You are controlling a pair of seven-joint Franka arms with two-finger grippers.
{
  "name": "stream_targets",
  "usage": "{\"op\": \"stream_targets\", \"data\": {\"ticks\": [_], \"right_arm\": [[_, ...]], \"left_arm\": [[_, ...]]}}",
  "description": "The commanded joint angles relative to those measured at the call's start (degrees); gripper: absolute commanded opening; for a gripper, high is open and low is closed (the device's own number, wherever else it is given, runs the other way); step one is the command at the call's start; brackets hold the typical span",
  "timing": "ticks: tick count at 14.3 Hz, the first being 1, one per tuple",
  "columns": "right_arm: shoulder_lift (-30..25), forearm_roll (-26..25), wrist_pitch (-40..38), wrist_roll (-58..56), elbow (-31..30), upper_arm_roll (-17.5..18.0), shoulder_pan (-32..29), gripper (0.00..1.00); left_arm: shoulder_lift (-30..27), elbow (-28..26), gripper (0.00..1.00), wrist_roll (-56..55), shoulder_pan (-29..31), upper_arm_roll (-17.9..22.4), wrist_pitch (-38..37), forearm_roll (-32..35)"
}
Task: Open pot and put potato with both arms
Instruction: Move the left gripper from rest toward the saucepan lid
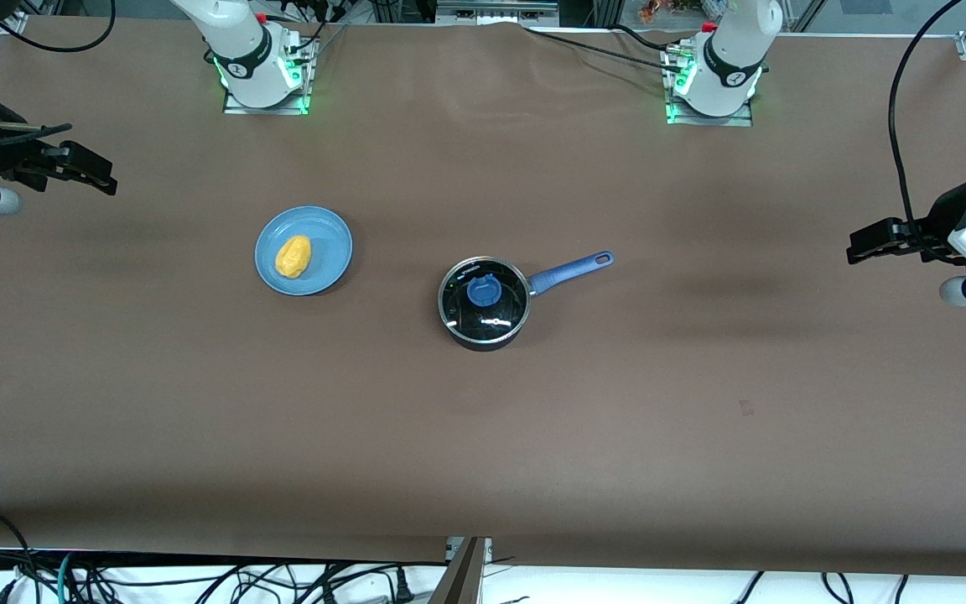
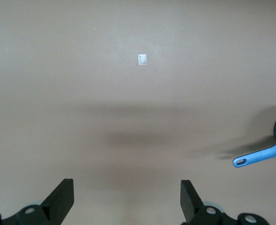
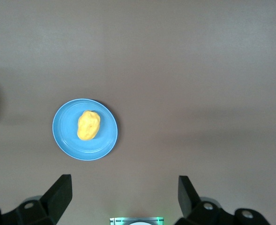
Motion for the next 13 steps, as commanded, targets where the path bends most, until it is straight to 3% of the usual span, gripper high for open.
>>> {"op": "stream_targets", "data": {"ticks": [1, 6, 9, 13], "right_arm": [[-1.07, -0.92, -1.26, -0.71, -0.35, 0.39, -0.49, 1.00], [-1.07, -0.92, -1.09, -0.36, -0.35, 0.39, -0.49, 1.00], [-1.07, -0.83, -1.27, -0.36, -0.35, 0.39, -0.49, 1.00], [-1.07, -0.75, -1.62, -0.36, -0.35, 0.39, -0.49, 1.00]], "left_arm": [[-1.66, -1.60, 1.00, 0.90, -0.07, 0.28, 0.06, -1.08], [-0.96, -1.25, 1.00, 0.20, -3.05, 0.19, 0.41, -1.17], [1.84, -1.25, 1.00, -13.72, -7.00, -0.86, 2.16, -6.68], [8.16, -0.81, 1.00, -33.93, -18.06, -2.27, 12.87, -7.50]]}}
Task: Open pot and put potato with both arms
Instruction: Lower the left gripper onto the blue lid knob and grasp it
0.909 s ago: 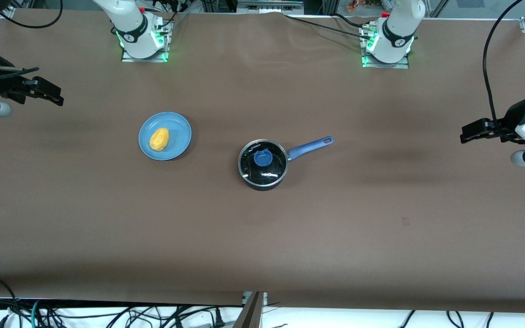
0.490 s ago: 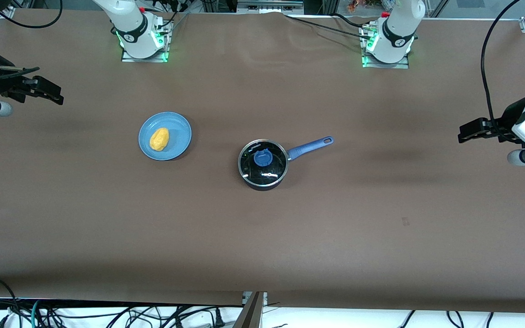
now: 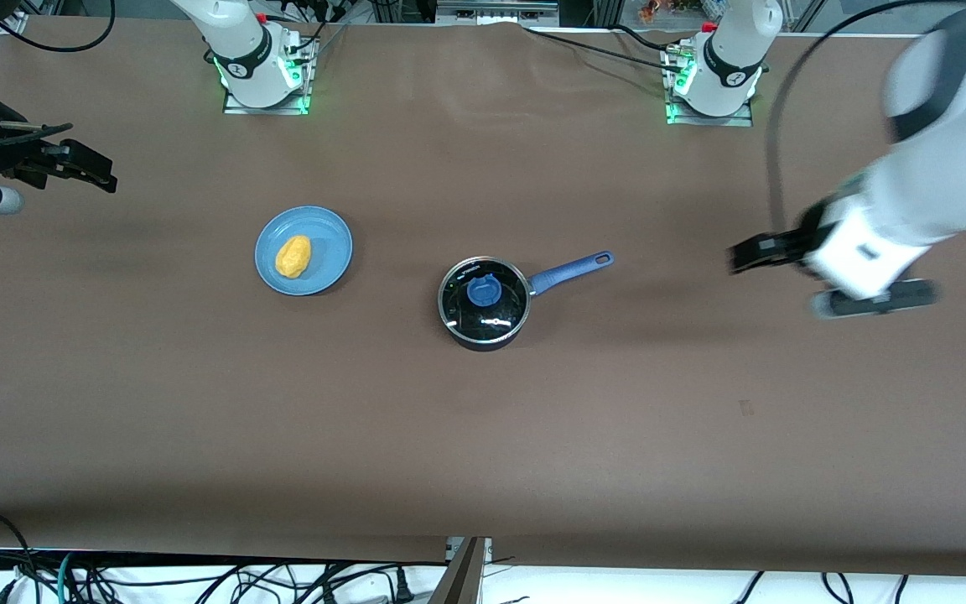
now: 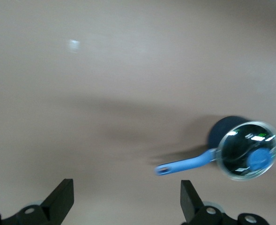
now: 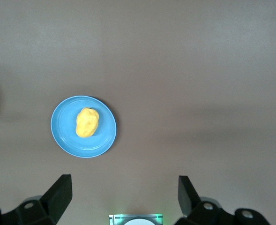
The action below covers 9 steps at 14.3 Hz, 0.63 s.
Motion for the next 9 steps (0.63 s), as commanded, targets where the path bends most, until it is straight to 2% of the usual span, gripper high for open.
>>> {"op": "stream_targets", "data": {"ticks": [1, 6, 9], "right_arm": [[-1.07, -0.50, -0.93, -0.36, -0.38, 0.40, -0.47, 1.00], [-1.07, -0.42, -1.80, -0.27, -0.38, 0.40, -0.47, 1.00], [-1.07, -0.42, -2.07, -0.27, -0.38, 0.40, -0.47, 1.00]], "left_arm": [[5.35, 1.05, 1.00, -15.19, -8.88, 0.09, 6.98, -0.30], [14.05, 3.24, 1.00, -29.81, -20.24, 0.27, 18.16, 4.44], [19.94, 6.84, 1.00, -34.76, -24.81, 0.27, 19.85, 8.31]]}}
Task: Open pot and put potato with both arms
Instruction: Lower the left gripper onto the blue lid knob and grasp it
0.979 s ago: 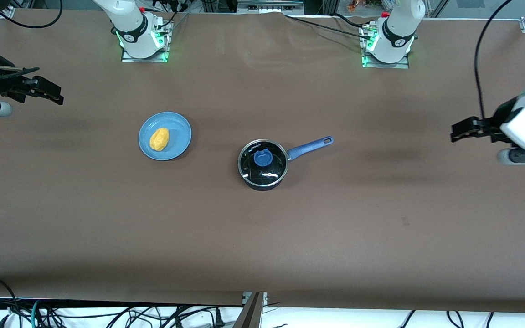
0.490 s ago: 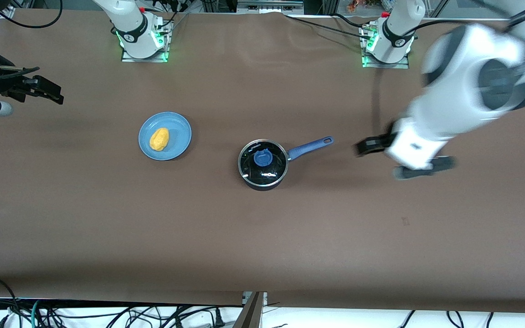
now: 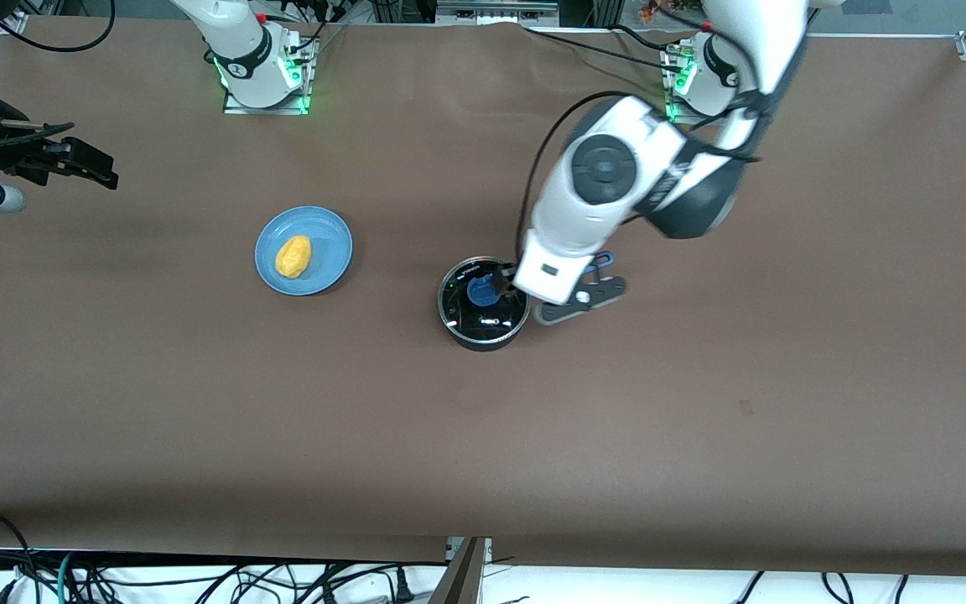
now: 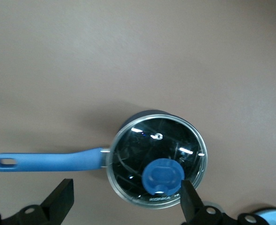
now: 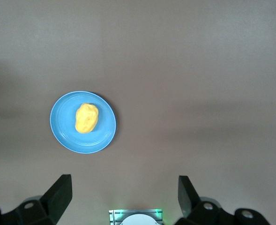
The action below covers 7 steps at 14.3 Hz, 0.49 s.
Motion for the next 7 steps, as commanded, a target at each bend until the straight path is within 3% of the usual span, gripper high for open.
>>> {"op": "stream_targets", "data": {"ticks": [1, 7], "right_arm": [[-1.06, -0.42, -0.78, -0.27, -0.38, 0.40, -0.46, 1.00], [-1.06, -0.33, -0.78, -0.27, -0.38, 0.40, -0.46, 1.00]], "left_arm": [[5.92, 5.74, 1.00, -4.18, -3.87, 0.84, 0.03, 4.08], [10.85, 5.22, 1.00, -8.94, -8.01, 1.10, 5.57, 8.92]]}}
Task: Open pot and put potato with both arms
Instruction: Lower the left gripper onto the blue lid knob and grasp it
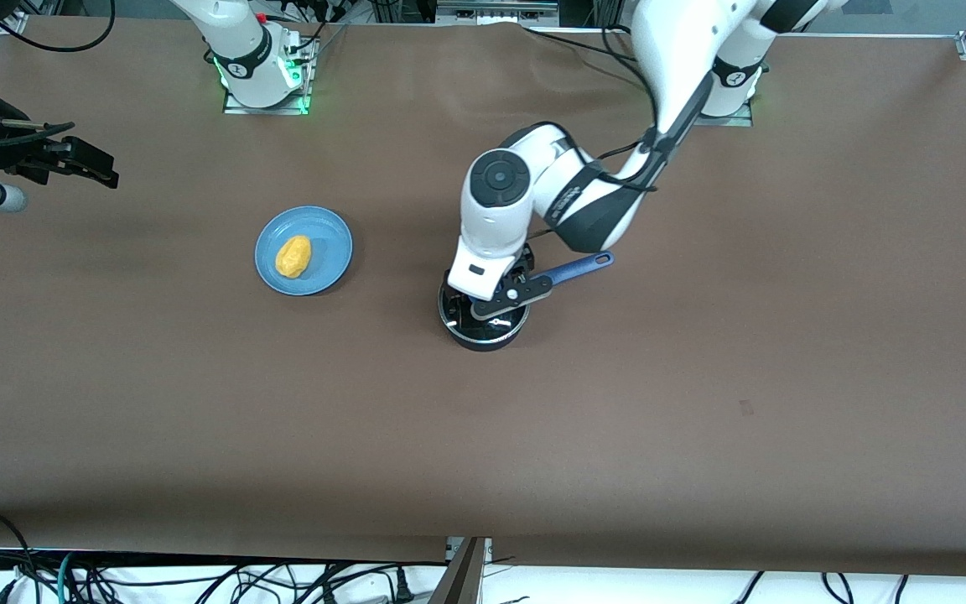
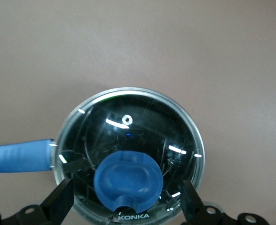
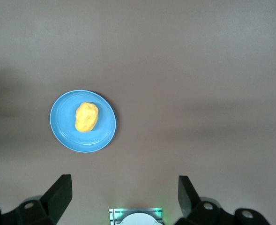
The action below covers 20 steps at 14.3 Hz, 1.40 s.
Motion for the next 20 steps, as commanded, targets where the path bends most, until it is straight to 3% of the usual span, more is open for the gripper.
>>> {"op": "stream_targets", "data": {"ticks": [1, 4, 8, 13, 20], "right_arm": [[-1.06, -0.33, -0.60, -0.27, -0.38, 0.40, -0.46, 1.00], [-1.06, -0.24, -0.87, -0.27, -0.38, 0.40, -0.46, 1.00], [-1.06, -0.24, -0.87, -0.27, -0.38, 0.40, -0.46, 1.00], [-0.97, -0.15, -0.87, -0.27, -0.38, 0.40, -0.46, 1.00], [-0.45, 0.11, -1.74, 0.08, -0.55, 1.45, 0.06, 1.00]], "left_arm": [[1.60, 2.05, 1.00, -1.47, -1.27, 0.81, -0.26, 2.37], [2.04, 1.88, 1.00, -1.47, -1.45, 0.81, -0.18, 2.46], [2.04, 1.79, 0.66, -1.47, -1.54, 0.72, -0.18, 3.78], [1.77, 1.79, 0.52, -1.38, -1.36, 0.72, -0.18, 3.78], [-3.14, 1.79, 0.49, 2.74, 2.32, -0.42, -3.59, 2.46]]}}
